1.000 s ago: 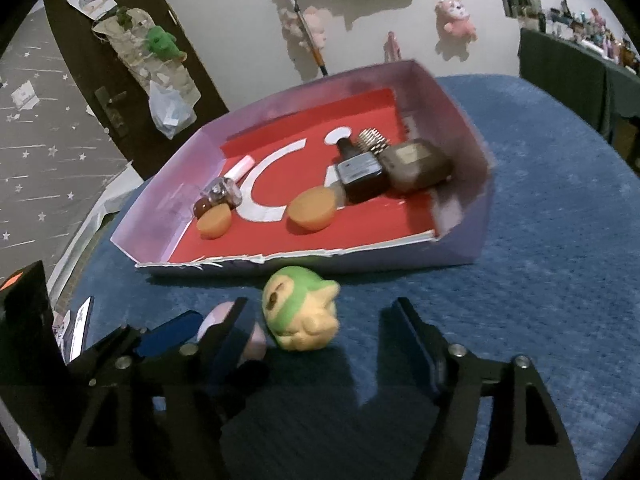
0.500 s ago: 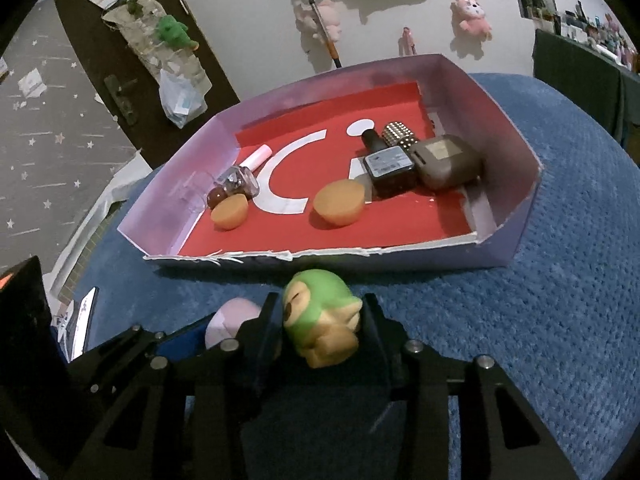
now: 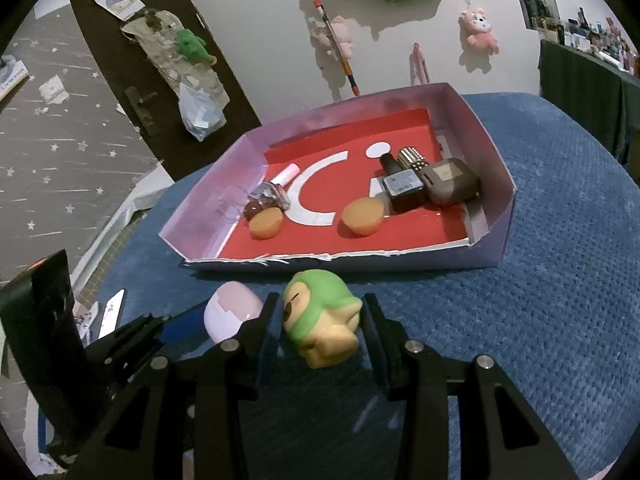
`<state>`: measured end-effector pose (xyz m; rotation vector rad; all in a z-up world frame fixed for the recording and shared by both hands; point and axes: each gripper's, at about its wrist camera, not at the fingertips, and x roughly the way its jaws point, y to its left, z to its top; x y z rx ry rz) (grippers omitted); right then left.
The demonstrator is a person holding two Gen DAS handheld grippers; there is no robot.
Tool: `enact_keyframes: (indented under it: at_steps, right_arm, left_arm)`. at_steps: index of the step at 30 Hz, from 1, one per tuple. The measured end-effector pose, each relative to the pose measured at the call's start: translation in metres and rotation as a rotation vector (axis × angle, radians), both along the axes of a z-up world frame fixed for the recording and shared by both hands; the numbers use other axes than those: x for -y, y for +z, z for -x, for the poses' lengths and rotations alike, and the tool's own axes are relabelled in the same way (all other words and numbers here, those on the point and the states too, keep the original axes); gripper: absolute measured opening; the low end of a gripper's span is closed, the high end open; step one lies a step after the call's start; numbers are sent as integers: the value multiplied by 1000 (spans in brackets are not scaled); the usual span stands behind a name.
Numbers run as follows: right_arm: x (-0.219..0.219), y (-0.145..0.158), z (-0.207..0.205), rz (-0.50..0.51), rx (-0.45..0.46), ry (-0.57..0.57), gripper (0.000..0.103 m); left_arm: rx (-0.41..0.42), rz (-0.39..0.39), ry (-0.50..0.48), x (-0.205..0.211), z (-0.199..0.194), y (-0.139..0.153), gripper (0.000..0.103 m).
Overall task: Organize rigid objects
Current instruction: 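Grasp the lilac earbud case with the left tool while the right tool grasps the green figurine, then carry the earbud case and green figurine into the pink box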
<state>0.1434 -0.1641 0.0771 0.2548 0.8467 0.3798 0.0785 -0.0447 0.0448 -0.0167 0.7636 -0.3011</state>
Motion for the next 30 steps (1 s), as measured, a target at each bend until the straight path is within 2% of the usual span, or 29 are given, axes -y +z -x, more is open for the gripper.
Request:
enact_keyframes:
  at_steps: [13, 24, 30]
  right_arm:
    - [-5, 18, 9, -1, 40, 20, 43]
    - [-6, 27, -4, -9, 52, 31, 43]
    - [-7, 30, -17, 19, 63, 27, 43]
  left_arm:
    - [49, -5, 24, -9, -5, 21, 52]
    - [58, 7, 33, -17, -26, 34, 52]
    - [35, 5, 22, -19, -44, 36, 52]
